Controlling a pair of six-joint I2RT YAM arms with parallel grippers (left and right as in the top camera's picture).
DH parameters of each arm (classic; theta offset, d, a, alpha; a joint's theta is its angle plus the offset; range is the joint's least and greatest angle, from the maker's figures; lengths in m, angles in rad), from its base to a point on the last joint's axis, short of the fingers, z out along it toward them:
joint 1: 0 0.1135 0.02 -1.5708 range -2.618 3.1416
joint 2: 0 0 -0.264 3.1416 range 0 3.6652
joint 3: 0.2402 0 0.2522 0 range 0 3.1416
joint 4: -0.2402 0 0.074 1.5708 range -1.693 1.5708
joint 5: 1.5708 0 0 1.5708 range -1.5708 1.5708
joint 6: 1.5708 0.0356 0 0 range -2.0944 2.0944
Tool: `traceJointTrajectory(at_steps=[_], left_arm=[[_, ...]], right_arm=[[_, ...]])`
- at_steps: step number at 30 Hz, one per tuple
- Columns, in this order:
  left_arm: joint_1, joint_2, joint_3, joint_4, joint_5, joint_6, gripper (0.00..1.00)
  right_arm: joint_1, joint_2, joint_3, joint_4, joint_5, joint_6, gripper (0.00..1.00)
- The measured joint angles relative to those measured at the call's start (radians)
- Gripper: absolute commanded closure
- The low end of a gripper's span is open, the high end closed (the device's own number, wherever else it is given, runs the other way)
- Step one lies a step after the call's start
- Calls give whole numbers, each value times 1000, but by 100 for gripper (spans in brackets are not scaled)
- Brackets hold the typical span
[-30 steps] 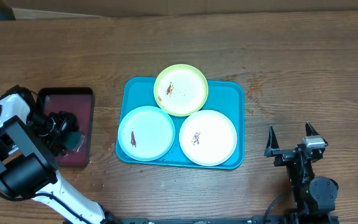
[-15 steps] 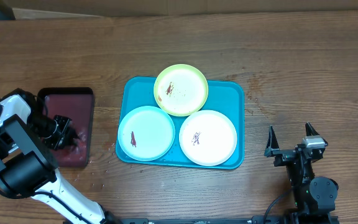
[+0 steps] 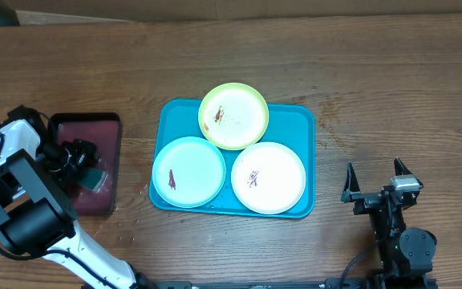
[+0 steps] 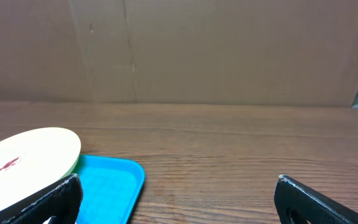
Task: Clean dirty plates on tray and stack at the side
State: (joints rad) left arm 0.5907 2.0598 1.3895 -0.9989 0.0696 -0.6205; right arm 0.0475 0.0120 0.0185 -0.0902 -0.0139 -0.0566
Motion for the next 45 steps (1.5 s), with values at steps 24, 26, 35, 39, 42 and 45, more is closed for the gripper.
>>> traceJointTrajectory(at_steps=[24,26,35,39,42,45], left_arm=[[0,-1,10,135,-95,13,96],[0,-1,10,139,-97,13,96],[7,-1,12,86,-95,17,0],[9,-1,13,35,-57,17,0],[9,2,10,-21,-5,17,3],[9,7,8,-57,32,17,29]], right_arm=[[0,0,0,0,0,0,0],[0,0,0,0,0,0,0],[0,0,0,0,0,0,0],[0,0,0,0,0,1,0],[0,0,0,0,0,0,0],[0,0,0,0,0,0,0]])
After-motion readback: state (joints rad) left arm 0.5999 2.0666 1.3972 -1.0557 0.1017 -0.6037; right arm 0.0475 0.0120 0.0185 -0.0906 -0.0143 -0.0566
